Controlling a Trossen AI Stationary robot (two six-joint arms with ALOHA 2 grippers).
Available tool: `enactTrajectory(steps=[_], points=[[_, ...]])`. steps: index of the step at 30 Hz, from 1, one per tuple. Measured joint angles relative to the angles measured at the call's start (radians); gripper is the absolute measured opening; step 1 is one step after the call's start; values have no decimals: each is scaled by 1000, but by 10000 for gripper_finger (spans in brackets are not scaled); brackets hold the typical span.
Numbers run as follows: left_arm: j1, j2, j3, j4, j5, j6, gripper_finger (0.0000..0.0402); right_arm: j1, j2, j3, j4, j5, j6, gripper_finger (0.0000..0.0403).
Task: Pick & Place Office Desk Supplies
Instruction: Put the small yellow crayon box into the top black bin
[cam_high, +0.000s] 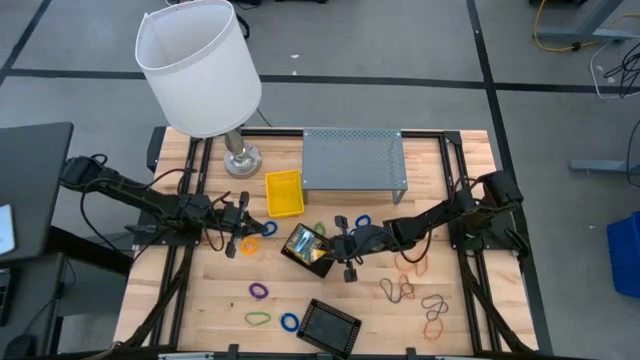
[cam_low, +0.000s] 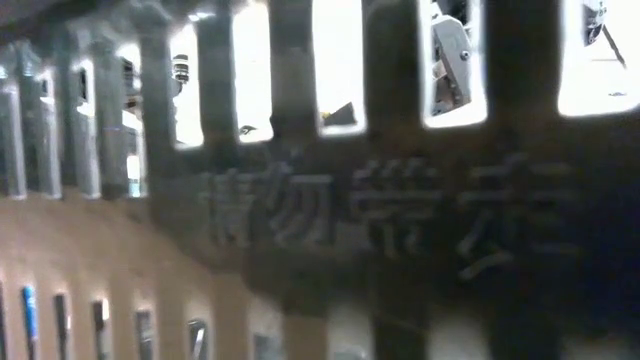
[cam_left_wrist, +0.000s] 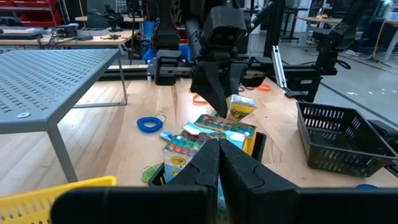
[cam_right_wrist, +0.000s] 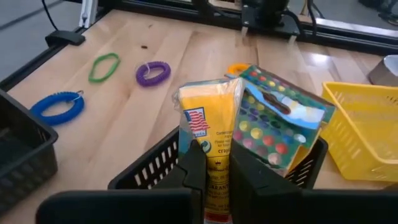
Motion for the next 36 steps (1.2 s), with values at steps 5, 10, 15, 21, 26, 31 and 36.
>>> enactTrajectory(steps=[5,10,15,21,26,31,36], points=[[0,0,0,0,0,2,14,-18,0,0,-7,-21,0,56],[0,0,0,0,0,2,14,-20,0,0,-7,-26,-4,138],[0,0,0,0,0,2,14,-19,0,0,-3,-35,-9,182],[0,0,0,-1,0,-1,14,-7,-10,1,47,-33,-64,183],[0,0,0,-9,0,-2,14,-5,-38,8,38,-35,-80,176],[0,0,0,-13,0,-4,14,-7,-45,8,31,-34,-79,176],[0,0,0,-12,0,-6,14,-7,-45,8,-26,-6,-82,176]])
